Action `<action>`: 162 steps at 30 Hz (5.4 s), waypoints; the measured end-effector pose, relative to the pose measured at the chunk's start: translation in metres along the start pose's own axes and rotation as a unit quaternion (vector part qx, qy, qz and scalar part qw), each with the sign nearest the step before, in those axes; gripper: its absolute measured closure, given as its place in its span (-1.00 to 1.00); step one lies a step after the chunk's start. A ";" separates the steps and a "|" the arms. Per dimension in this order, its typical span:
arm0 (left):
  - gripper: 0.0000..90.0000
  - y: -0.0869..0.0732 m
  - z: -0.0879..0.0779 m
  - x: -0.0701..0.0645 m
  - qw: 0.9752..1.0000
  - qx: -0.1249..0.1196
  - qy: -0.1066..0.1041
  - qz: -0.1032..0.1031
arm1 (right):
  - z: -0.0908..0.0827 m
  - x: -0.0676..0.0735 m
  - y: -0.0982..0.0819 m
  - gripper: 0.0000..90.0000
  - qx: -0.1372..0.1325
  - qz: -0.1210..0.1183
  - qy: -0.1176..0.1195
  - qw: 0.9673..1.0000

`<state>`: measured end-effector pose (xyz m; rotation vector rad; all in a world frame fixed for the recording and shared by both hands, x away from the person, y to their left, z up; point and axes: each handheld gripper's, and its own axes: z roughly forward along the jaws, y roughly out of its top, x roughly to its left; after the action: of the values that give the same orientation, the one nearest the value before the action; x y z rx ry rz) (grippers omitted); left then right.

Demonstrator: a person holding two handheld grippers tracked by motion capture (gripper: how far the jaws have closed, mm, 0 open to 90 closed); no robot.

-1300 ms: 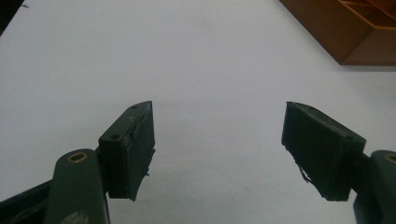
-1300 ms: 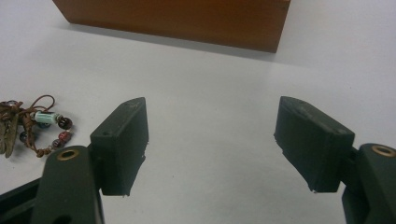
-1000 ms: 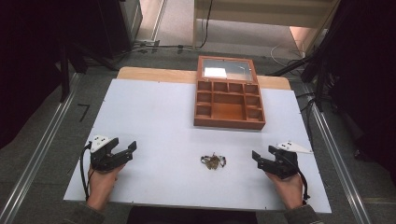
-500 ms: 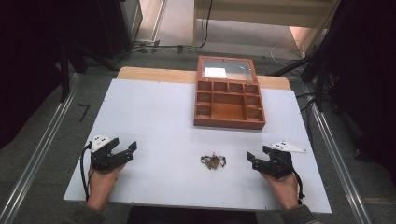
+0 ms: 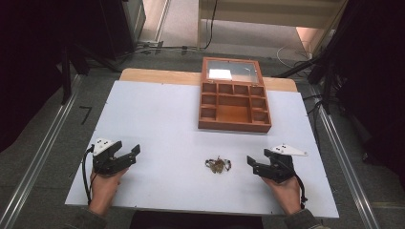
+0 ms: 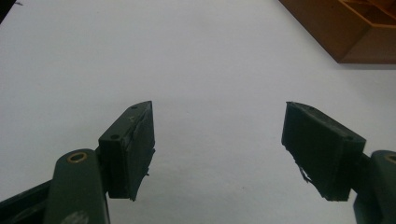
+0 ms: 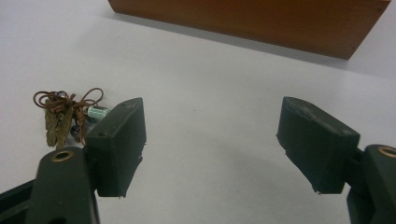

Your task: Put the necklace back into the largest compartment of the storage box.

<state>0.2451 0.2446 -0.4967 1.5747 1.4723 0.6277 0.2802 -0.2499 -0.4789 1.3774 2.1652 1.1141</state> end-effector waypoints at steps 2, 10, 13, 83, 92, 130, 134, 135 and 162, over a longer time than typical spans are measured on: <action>-0.43 0.000 0.000 0.000 1.000 0.000 0.000 0.000 | 0.001 0.001 0.000 -0.57 0.002 -0.001 0.002 1.000; -0.44 0.000 0.000 0.000 1.000 0.000 0.000 0.000 | 0.003 0.005 0.001 -0.65 0.003 -0.003 0.003 1.000; -0.44 0.000 0.000 0.000 1.000 0.000 0.000 0.001 | 0.005 0.007 0.001 -0.67 0.004 -0.006 0.002 1.000; -0.44 0.000 0.000 0.000 1.000 0.001 -0.001 -0.002 | 0.049 0.069 0.008 -0.70 0.031 -0.081 0.085 0.993; -0.44 0.000 0.000 0.000 1.000 0.000 -0.002 -0.002 | 0.057 0.076 0.007 -0.69 0.038 -0.101 0.091 0.990; -0.44 0.000 -0.001 0.001 1.000 -0.001 -0.003 -0.003 | 0.064 0.084 0.002 0.15 0.054 -0.151 0.071 0.985; -0.44 0.000 -0.001 0.001 1.000 -0.001 -0.002 -0.003 | 0.062 0.082 0.002 0.36 0.054 -0.145 0.072 0.985; -0.44 0.000 -0.001 0.001 1.000 -0.001 -0.002 -0.003 | 0.062 0.082 0.002 0.40 0.054 -0.145 0.072 0.985; -0.43 0.000 -0.002 0.000 1.000 -0.004 -0.006 -0.005 | 0.045 0.073 0.007 0.66 0.033 -0.112 0.089 0.989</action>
<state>0.2435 0.2456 -0.4958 1.5610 1.4671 0.6166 0.2788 -0.1653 -0.4932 1.0619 2.4320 1.1246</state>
